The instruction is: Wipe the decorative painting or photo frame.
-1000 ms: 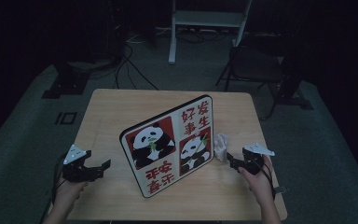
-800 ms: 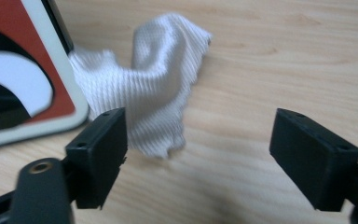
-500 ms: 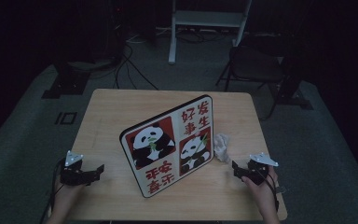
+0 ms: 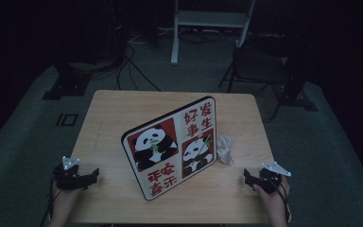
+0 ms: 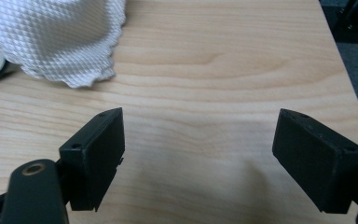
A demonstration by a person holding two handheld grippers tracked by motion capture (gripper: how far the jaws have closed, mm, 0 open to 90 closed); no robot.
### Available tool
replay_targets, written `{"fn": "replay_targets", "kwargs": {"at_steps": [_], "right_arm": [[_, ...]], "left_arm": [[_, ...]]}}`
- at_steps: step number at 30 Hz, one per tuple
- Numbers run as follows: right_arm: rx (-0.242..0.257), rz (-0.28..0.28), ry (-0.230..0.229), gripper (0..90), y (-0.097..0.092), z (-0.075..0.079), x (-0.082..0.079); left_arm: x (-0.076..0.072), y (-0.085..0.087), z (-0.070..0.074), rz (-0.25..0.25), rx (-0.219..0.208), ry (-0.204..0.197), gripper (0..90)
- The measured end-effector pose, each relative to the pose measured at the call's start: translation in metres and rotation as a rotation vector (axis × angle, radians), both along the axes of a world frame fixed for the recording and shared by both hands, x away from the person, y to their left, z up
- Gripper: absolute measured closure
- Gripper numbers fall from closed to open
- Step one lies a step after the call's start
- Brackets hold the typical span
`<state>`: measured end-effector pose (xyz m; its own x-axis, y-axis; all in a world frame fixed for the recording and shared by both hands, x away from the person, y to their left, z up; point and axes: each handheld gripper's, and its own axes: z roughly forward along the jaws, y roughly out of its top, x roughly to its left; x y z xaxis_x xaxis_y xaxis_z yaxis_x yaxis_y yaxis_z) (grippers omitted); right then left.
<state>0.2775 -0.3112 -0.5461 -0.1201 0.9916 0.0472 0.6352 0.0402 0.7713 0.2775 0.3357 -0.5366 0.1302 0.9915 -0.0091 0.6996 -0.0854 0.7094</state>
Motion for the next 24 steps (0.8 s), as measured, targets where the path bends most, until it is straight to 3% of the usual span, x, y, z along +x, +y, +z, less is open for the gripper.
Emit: {"fn": "replay_targets", "kwargs": {"at_steps": [7, 11, 18, 20, 24], "right_arm": [[0.008, -0.016, 0.003, 16.3, -0.002, -0.002, -0.005], [0.007, -0.018, 0.020, 16.3, 0.000, -0.007, -0.005], [-0.015, 0.001, 0.055, 15.0, 0.004, -0.008, -0.001], [-0.039, 0.028, 0.063, 12.6, 0.007, -0.008, 0.001], [-0.039, 0.028, 0.062, 12.6, 0.007, -0.008, 0.001]], "left_arm": [[-0.009, 0.005, -0.002, 0.044, 0.031, 0.004, 3.3], [-0.008, 0.008, -0.003, 0.069, 0.026, -0.004, 3.3], [-0.002, 0.006, -0.008, 0.062, 0.057, 0.013, 3.3], [0.000, 0.003, -0.011, 0.056, 0.058, 0.022, 3.2], [0.002, 0.003, -0.012, 0.067, 0.056, 0.007, 3.1]]}}
